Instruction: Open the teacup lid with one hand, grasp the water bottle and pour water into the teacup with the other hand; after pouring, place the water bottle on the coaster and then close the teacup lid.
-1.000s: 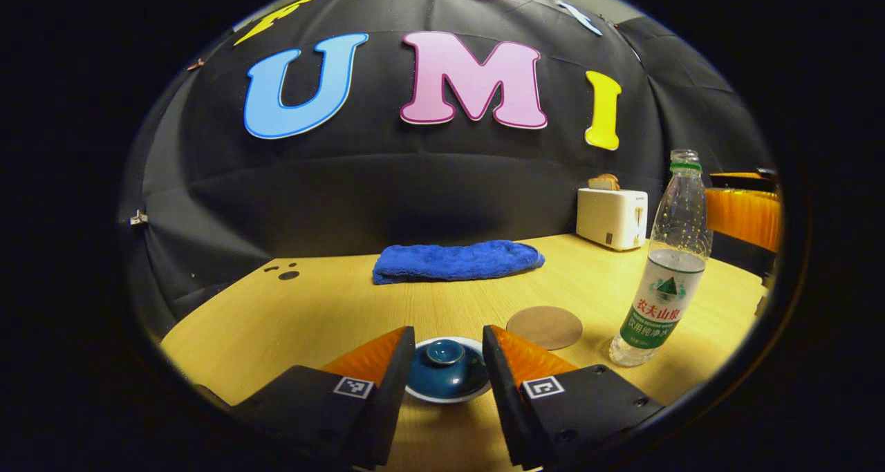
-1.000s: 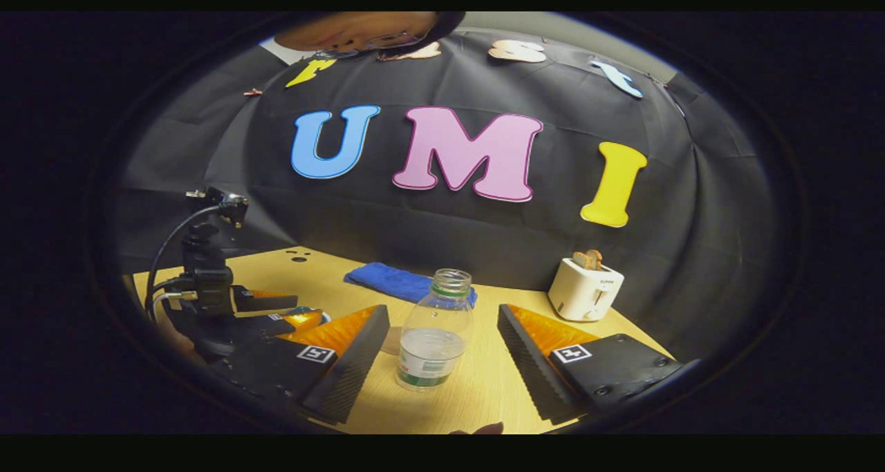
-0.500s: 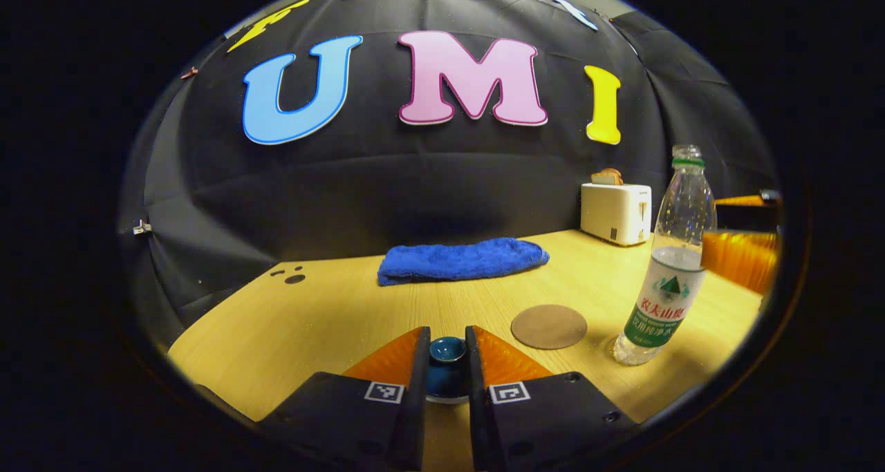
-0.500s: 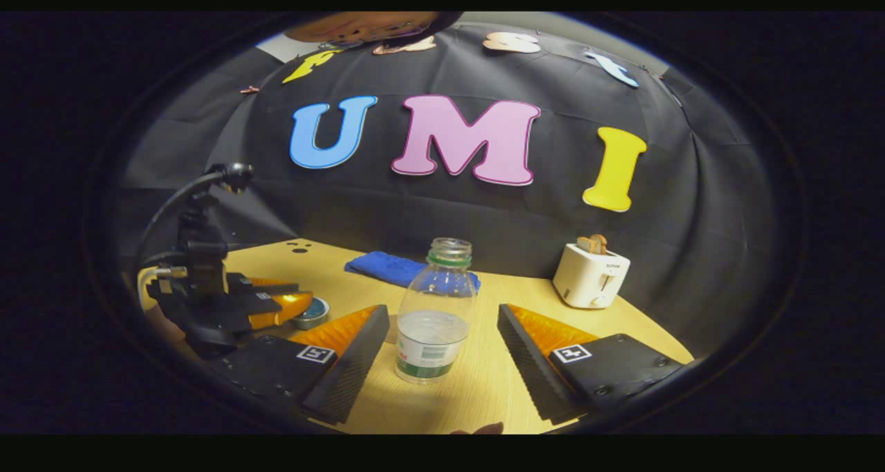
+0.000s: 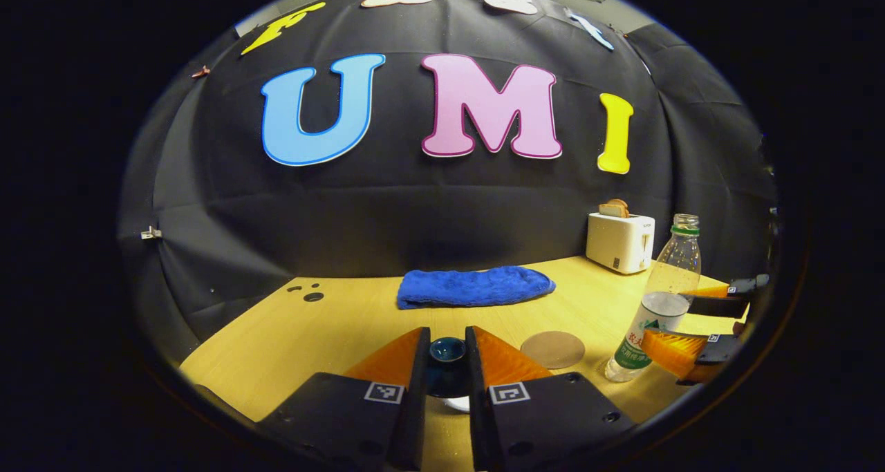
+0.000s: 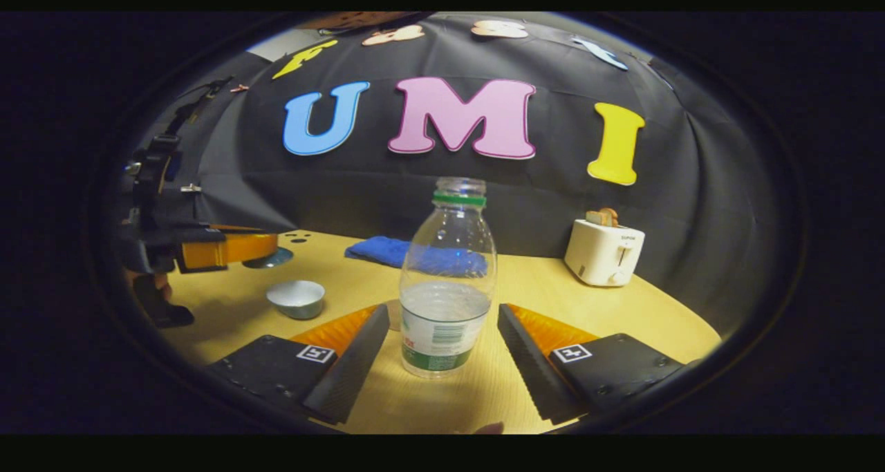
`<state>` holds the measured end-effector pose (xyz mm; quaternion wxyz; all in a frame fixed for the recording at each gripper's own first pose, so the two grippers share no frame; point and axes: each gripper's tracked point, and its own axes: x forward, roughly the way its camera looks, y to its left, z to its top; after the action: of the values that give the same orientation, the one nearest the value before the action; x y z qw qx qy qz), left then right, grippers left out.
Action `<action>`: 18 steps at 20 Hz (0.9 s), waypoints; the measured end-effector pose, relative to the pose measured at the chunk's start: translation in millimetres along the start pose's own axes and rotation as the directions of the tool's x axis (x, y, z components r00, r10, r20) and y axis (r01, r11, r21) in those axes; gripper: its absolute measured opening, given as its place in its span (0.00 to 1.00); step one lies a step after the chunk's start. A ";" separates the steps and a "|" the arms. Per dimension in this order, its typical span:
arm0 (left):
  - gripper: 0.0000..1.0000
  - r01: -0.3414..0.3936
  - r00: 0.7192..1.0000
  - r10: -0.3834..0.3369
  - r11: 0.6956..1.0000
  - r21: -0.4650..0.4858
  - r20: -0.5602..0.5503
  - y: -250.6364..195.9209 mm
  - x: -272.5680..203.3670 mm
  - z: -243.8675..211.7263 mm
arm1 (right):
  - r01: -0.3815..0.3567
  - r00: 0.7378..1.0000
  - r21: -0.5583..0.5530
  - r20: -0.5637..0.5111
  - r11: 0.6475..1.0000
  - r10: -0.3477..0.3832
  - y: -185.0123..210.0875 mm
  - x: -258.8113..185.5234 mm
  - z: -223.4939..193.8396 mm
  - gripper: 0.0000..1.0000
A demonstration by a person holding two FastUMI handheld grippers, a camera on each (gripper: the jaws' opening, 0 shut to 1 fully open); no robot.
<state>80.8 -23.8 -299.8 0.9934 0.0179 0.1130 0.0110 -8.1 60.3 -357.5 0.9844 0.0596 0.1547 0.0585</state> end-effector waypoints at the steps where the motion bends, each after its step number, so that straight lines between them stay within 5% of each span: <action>1: 0.34 -0.005 1.000 0.005 1.000 0.006 -0.001 2.8 -1.2 0.5 | 0.004 1.000 0.000 -0.003 1.000 -0.004 -0.3 2.1 -3.2 0.98; 2: 0.27 -0.008 1.000 0.008 1.000 0.011 0.001 5.3 -2.4 1.1 | 0.004 1.000 0.000 -0.010 1.000 -0.004 0.0 4.2 -6.3 0.98; 11: 0.27 -0.014 1.000 0.014 1.000 0.010 -0.004 10.0 -6.9 -3.1 | 0.023 0.995 0.029 -0.098 0.999 -0.020 -1.2 13.6 -34.0 0.98; 14: 0.27 -0.023 1.000 0.023 1.000 0.014 -0.002 14.1 -7.3 -3.7 | 0.016 0.994 0.043 -0.112 0.999 -0.012 -0.8 17.5 -35.7 0.81; 18: 0.27 -0.033 0.999 0.033 0.999 0.015 0.001 21.1 -10.0 -3.0 | 0.048 0.991 -0.019 -0.126 0.999 -0.050 -7.3 21.7 -24.8 0.72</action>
<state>70.0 -2.9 -299.6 0.9930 0.0269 0.1124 0.0264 5.4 58.4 -388.4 0.9742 0.0442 0.2177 0.0393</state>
